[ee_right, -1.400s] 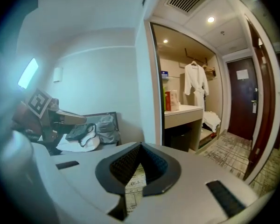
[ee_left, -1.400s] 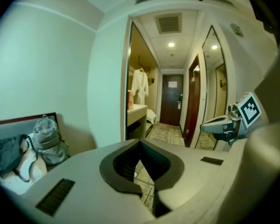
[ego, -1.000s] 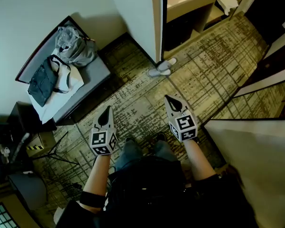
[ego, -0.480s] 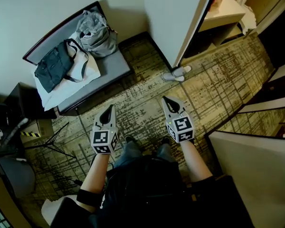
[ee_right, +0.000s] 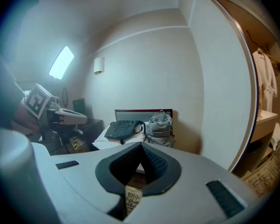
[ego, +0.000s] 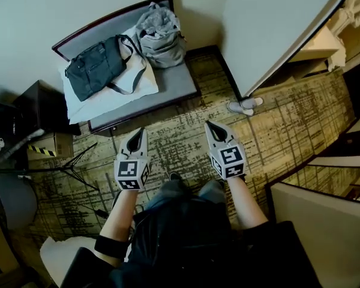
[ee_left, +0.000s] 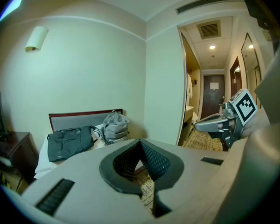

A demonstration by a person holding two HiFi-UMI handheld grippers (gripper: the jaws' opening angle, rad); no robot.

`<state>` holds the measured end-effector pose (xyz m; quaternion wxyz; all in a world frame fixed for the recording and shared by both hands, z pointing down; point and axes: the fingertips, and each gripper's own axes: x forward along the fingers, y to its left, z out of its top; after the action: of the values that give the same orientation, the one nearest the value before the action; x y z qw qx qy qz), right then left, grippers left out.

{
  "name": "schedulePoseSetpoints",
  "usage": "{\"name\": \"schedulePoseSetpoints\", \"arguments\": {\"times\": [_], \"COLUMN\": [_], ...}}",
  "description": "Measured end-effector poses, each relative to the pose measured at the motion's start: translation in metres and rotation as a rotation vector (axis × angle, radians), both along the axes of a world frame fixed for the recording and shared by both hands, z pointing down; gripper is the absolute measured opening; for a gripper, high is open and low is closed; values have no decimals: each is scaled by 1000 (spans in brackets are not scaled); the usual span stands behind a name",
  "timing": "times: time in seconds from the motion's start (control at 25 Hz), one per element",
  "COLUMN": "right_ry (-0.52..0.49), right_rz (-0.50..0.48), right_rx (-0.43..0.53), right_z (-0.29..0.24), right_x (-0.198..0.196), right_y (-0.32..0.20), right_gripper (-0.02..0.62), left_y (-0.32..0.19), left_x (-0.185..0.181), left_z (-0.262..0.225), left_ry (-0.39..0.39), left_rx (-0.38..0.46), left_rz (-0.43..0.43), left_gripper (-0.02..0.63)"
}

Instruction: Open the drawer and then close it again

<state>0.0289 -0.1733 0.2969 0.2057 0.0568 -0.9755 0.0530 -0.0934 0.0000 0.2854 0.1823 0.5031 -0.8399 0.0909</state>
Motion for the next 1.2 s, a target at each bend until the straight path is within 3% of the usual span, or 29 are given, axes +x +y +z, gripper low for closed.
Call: {"name": "schedulePoseSetpoints", "arguments": {"times": [0.28,0.64,0.92,1.2], "right_ry": [16,25,49,91], "right_rz": [-128,-246,-230,-133], "right_rx": [1,-16,-53,-63], "right_z": [0,12,43,69], "right_x": [-66,-106,-114,-123], "right_y": [27,11,-13,-1], "right_gripper": [0,0,0,2], "left_y": [54,74,54,48], "left_x": [-49,-57,-59,-94], "left_z": [3,10,25,38], "left_ry": [17,44,65,65], "left_rx": [0,-37,-79,-93], "left_rz": [-157,-317,-297,-166], "left_gripper": [2,2,2,2]}}
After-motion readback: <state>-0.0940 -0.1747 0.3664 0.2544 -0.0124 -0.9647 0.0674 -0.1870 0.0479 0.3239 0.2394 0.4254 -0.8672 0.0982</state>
